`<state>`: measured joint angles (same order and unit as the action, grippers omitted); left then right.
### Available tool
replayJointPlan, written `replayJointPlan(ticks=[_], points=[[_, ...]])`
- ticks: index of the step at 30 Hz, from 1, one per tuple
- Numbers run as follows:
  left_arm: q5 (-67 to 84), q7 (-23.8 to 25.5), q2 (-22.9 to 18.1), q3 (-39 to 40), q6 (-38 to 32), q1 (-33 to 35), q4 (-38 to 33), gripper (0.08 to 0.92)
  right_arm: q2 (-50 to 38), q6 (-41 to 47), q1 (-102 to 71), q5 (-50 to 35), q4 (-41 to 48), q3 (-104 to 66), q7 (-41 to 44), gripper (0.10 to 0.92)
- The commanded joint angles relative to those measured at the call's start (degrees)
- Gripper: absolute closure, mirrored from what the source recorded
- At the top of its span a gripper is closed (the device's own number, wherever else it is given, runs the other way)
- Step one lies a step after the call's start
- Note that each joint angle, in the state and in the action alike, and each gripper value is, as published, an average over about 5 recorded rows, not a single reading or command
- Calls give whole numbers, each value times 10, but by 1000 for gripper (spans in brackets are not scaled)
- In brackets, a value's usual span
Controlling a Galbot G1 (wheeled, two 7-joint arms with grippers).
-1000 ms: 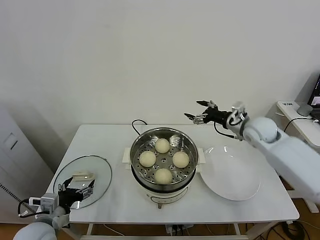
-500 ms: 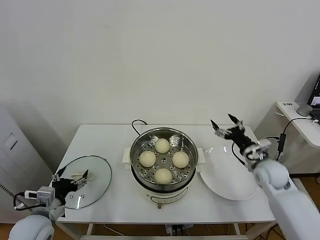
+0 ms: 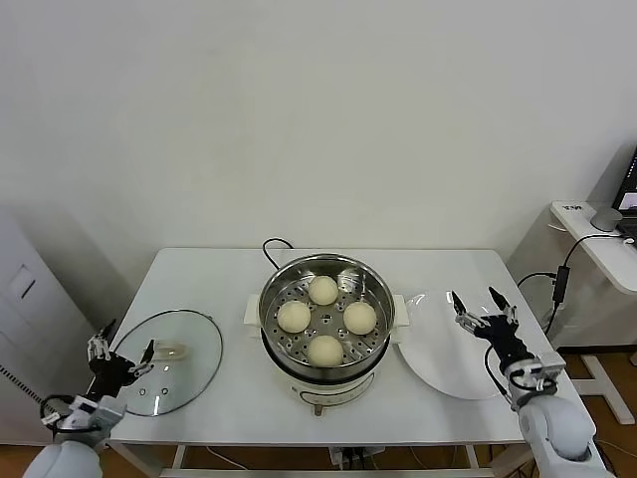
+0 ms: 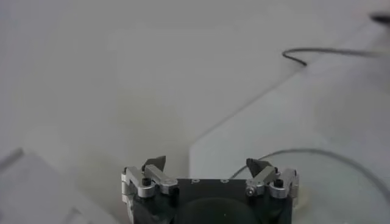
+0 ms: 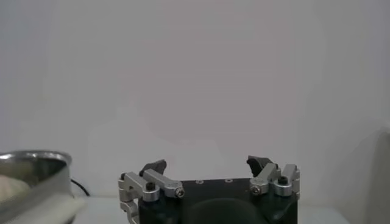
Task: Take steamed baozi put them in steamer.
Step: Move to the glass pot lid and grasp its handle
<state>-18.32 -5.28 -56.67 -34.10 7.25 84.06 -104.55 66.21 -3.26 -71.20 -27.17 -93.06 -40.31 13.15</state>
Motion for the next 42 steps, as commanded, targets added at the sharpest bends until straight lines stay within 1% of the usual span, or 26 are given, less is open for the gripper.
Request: replayJointPlan(ticks=[1,8,13,18,29,36,42], points=[[-425,-8,-48,0,-170,-38,123,177,52,-10,-50,28,0,-55,11,203],[-486,-22,-67,-11,-184,-38,138,177,57,-13,-46,33,9,-57,20,203],[-518,-43,-77,-19,-187,-41,153,177,56,-14,-41,36,15,-56,23,203],[-553,-65,-87,-24,-185,-59,171,177,56,-14,-38,38,18,-55,26,203],[-566,-80,-93,-18,-183,-114,229,177,58,-19,-40,42,24,-59,33,203],[-578,-85,-98,-12,-177,-147,247,177,59,-21,-41,46,30,-63,36,203],[-578,-86,-101,-9,-175,-151,251,186,58,-20,-38,46,32,-67,37,203]])
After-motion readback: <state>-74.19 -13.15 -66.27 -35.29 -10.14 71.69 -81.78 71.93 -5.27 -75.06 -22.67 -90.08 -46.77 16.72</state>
